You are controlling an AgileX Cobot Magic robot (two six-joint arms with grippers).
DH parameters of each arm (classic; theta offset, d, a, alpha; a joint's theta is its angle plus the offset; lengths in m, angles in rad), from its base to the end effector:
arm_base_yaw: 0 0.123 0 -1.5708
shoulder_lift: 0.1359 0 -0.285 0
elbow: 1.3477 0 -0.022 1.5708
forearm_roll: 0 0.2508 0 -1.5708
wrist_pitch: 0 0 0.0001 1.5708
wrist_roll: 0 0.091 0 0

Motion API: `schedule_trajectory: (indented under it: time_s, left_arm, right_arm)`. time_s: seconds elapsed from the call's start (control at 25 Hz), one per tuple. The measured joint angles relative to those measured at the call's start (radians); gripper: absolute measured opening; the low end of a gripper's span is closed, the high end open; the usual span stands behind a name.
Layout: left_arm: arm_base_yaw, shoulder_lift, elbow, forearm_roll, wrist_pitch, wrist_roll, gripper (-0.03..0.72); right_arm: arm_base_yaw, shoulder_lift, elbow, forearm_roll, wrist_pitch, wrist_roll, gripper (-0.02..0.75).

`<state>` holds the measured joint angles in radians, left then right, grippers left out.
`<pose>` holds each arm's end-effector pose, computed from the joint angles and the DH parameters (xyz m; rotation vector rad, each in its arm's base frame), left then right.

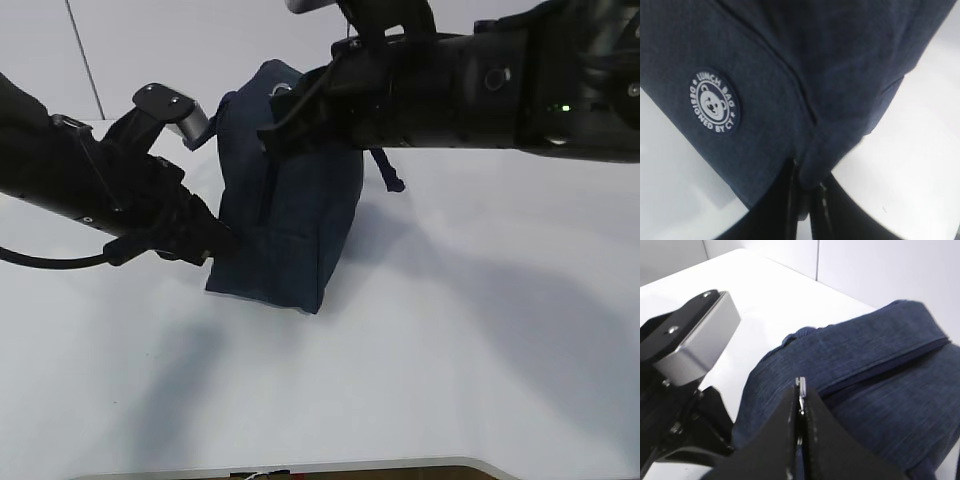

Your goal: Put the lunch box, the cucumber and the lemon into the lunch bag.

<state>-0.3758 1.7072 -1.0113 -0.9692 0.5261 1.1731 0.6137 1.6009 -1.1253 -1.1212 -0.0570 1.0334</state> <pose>0.3068 -0.1616 0.2059 0.9540 2.2768 -0.5750 0.3019 0.2182 0.2971 -0.7035 1.8238 0.3991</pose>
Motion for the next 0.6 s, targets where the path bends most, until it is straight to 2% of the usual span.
schedule_trajectory:
  time_s: [0.6]
  left_arm:
    - [0.000,0.002,0.000,0.018,0.034,0.000,0.000]
  right_arm:
    - [0.004,0.070,-0.145,-0.059,0.122,0.000,0.005]
